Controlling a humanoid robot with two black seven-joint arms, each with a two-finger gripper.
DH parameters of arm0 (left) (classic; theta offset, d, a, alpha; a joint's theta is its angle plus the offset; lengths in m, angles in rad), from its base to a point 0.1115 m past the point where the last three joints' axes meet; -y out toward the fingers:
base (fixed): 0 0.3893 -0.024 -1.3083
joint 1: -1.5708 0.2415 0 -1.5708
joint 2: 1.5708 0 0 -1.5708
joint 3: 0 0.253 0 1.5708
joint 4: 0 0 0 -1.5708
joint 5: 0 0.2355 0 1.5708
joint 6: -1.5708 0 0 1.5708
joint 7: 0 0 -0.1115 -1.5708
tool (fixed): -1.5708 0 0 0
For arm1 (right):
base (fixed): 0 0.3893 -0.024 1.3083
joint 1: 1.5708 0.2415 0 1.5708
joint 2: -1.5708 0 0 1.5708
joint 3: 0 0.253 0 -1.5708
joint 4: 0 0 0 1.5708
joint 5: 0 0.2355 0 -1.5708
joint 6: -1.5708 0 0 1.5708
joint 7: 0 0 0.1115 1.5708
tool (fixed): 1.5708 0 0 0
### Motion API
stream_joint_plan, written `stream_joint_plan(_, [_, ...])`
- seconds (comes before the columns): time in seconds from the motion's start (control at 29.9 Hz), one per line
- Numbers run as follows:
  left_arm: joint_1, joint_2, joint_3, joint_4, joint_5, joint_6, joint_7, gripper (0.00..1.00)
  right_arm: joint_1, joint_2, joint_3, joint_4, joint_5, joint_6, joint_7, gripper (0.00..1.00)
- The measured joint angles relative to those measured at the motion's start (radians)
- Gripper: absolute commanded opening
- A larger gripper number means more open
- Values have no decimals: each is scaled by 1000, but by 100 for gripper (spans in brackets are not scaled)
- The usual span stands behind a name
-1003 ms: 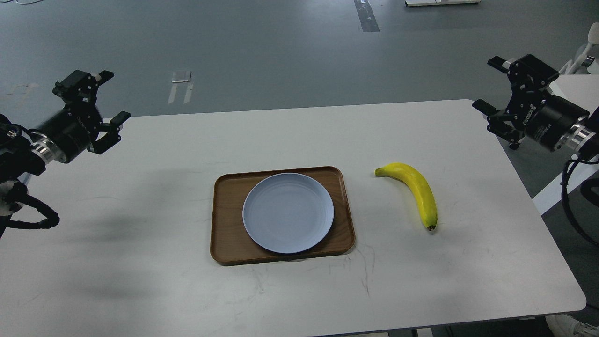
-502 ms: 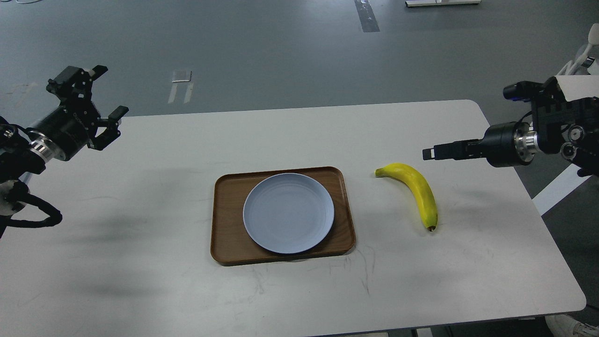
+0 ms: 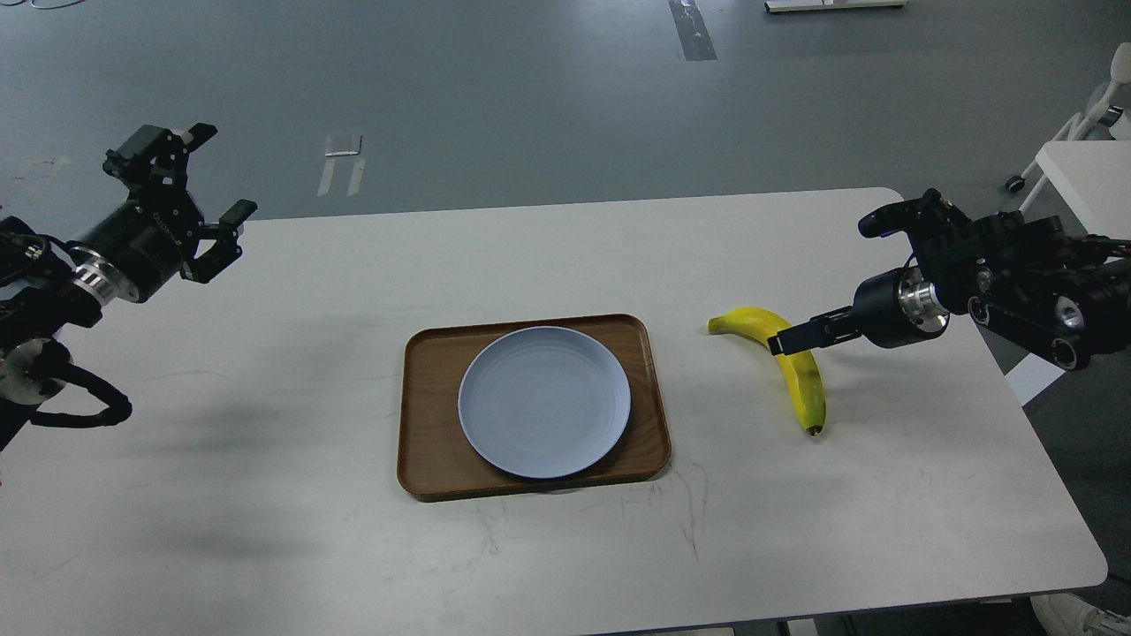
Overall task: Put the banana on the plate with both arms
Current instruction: 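Reach the right gripper to the yellow banana and grasp its stem end, then lift the banana with the right gripper and carry it over the plate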
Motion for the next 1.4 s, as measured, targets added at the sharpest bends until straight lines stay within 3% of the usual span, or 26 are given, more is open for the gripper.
stream_joint_plan(0.23, [0, -3, -1, 0, 0, 0, 0, 100, -16, 53, -23, -55, 0, 0, 0, 87])
stream_joint_plan(0.33, [0, -3, -2, 0, 0, 0, 0, 100, -19, 58, -42, -65, 1, 0, 0, 78])
stream_joint_plan(0.43, [0, -1, -2, 1, 0, 0, 0, 100, -28, 61, -49, -72, 1, 0, 0, 61])
stream_joint_plan(0.54, [0, -1, -1, 1, 0, 0, 0, 100, -35, 64, -52, -86, 2, 0, 0, 38])
stream_joint_plan(0.6, [0, -1, -1, 2, 0, 0, 0, 100, -44, 67, -53, -88, 2, 0, 0, 10])
stream_joint_plan(0.67, [0, -1, -1, 2, 0, 0, 0, 100, -47, 68, -53, -89, 2, 0, 0, 0])
stream_joint_plan(0.97, [-1, 2, -2, 3, 0, 0, 0, 100, 1, 39, -52, -65, 10, 0, 0, 0])
stream_joint_plan(1.2, [-12, 2, -4, 2, -1, 0, 0, 100, 202, 3, -42, 80, 20, 0, 0, 0])
stream_joint_plan(1.4, [-18, 0, -4, 1, -2, 0, 0, 100, 329, 140, -47, 146, 21, 0, 0, 0])
